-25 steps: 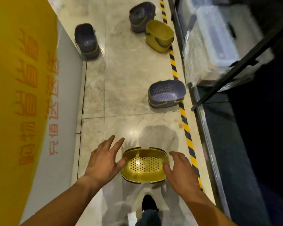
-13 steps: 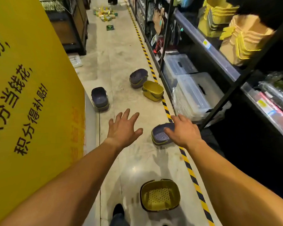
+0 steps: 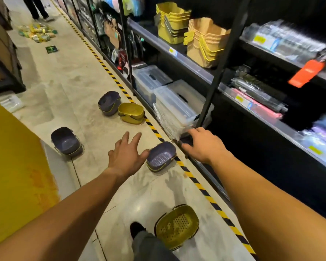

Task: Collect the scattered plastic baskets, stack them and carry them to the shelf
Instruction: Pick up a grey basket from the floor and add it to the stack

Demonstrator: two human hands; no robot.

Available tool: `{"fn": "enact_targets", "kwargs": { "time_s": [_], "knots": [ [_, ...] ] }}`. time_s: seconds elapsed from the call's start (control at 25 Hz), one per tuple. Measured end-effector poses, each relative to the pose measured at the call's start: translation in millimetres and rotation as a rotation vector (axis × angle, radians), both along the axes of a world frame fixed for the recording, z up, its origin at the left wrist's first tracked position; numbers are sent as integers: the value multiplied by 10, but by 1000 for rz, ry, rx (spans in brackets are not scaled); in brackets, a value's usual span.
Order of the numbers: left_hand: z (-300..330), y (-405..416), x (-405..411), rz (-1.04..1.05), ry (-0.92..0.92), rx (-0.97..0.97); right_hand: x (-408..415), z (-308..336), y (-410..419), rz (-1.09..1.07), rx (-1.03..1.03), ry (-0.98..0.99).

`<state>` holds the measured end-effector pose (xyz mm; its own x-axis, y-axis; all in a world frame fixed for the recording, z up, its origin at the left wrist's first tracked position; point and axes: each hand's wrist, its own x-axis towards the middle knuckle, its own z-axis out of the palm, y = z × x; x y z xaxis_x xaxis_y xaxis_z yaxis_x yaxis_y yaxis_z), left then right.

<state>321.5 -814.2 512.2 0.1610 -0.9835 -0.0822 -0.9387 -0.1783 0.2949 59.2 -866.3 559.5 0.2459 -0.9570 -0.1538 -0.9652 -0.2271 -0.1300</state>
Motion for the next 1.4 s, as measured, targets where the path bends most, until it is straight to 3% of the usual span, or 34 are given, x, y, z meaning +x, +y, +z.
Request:
{"fn": "enact_targets", "kwargs": {
  "time_s": [0.36, 0.6, 0.84, 1.04, 1.16, 1.4],
  "knots": [
    [-1390, -1361, -346, 71, 121, 208, -163, -1260, -1541, 36, 176, -95],
    [-3055, -2599, -430, 248, 243, 323, 13, -2968, -3189, 64, 381, -91],
    [-4786, -3307, -514, 445, 343, 411, 110, -4865, -4227, 101, 472, -49],
    [-6223, -3483, -401, 521, 349, 497, 261, -6417, -4521, 176, 481, 1],
    [-6936, -3438, -362, 421, 275, 540, 318, -7184, -4518, 207, 438, 77],
    [-7552, -3417, -307, 500, 295, 547, 171, -7940, -4607, 140, 432, 77]
  ]
}}
